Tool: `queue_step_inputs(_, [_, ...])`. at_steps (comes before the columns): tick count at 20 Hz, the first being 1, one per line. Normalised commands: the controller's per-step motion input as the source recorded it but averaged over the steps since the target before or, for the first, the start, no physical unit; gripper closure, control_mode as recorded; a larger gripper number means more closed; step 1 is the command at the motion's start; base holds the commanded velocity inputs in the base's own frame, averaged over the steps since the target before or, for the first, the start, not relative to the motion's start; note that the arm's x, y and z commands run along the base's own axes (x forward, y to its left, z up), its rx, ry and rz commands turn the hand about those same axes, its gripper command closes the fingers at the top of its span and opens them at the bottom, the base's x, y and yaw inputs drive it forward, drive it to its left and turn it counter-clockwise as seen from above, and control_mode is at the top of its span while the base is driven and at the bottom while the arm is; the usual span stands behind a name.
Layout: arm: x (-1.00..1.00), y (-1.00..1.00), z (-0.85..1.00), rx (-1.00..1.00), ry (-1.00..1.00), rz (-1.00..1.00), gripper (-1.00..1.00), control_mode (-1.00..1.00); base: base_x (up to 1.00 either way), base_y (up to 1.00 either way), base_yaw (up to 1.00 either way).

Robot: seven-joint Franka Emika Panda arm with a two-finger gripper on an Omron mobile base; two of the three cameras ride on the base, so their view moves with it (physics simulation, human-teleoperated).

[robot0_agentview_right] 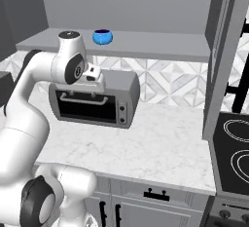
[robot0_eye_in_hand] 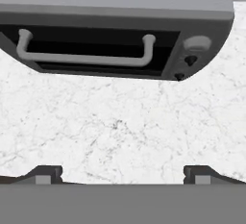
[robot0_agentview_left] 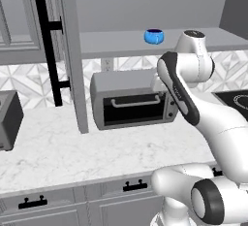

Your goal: Gather all objects into one cabinet and sort the glasses and bowls to opposite sides.

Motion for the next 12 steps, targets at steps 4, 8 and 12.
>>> queue_step_inputs(4, [0.00, 0.00, 0.00, 0.00, 0.00, 0.00, -1.00, 1.00, 0.53, 0.00, -0.08])
queue_step_inputs(8, [0.00, 0.00, 0.00, 0.00, 0.00, 0.00, -1.00, 1.00, 0.78, 0.00, -0.16])
queue_step_inputs(12, [0.00, 0.00, 0.00, 0.00, 0.00, 0.00, -1.00, 1.00, 0.52, 0.00, -0.09])
